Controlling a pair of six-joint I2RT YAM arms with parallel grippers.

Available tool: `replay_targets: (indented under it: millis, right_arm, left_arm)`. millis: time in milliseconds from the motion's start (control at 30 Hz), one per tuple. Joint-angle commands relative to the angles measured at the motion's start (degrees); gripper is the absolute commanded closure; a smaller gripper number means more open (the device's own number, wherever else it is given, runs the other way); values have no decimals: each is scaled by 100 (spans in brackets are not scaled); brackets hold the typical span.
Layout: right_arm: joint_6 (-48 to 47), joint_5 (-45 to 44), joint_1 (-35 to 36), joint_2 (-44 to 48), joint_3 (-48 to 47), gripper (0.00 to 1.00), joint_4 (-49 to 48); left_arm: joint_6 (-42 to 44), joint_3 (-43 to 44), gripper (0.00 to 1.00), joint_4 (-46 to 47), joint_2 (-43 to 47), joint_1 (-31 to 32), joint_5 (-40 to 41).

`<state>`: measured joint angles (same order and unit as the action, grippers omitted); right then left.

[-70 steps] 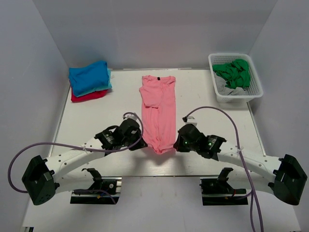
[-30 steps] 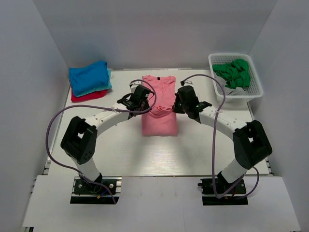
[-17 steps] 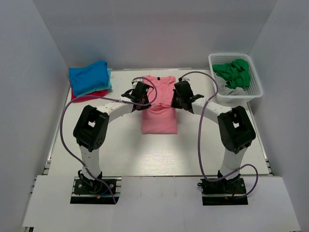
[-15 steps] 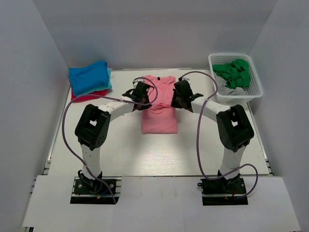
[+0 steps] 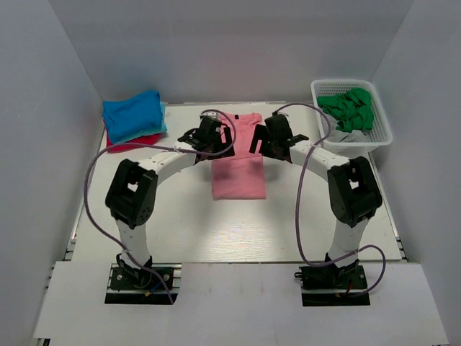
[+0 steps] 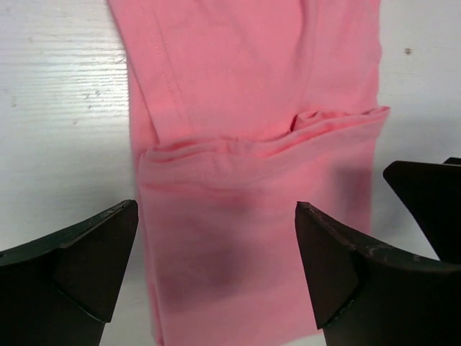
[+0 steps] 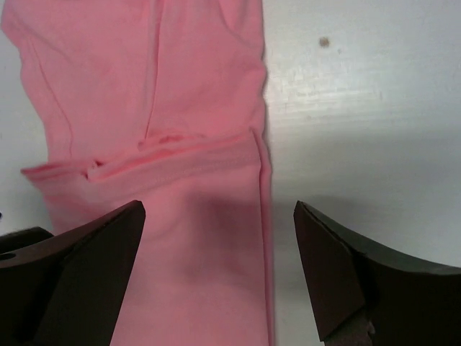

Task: Fold and stack the t-shirts
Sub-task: Fold the folded rectangular tshirt in 1/3 of the way, then grab one side of the 2/3 rectangular tshirt with both arms

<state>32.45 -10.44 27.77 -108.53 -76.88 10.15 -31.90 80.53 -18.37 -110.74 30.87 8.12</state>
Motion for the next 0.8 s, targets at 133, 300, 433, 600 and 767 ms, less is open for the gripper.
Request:
replay_targets:
  millis: [133, 300, 433, 600, 767]
  right_arm:
    - [148, 956, 9, 1474, 1699, 10, -259]
    - [201, 1799, 9, 2124, 2985, 10, -549]
    - [210, 2063, -8, 2179, 3294, 10, -778]
    - [262, 2291, -8, 1951, 3470, 10, -1191]
    - [280, 2432, -26, 1704, 3426, 17, -1296]
  left_arm:
    - [-79, -1573, 0, -176, 2010, 138, -512]
    - [-274, -3366, 0, 719, 2803, 252, -1144]
    - [-36, -3763, 0, 941, 2681, 376, -1304]
    - [148, -3870, 10, 1177, 2189, 481, -1190]
    - [280, -3676, 37, 1222, 1741, 481, -892]
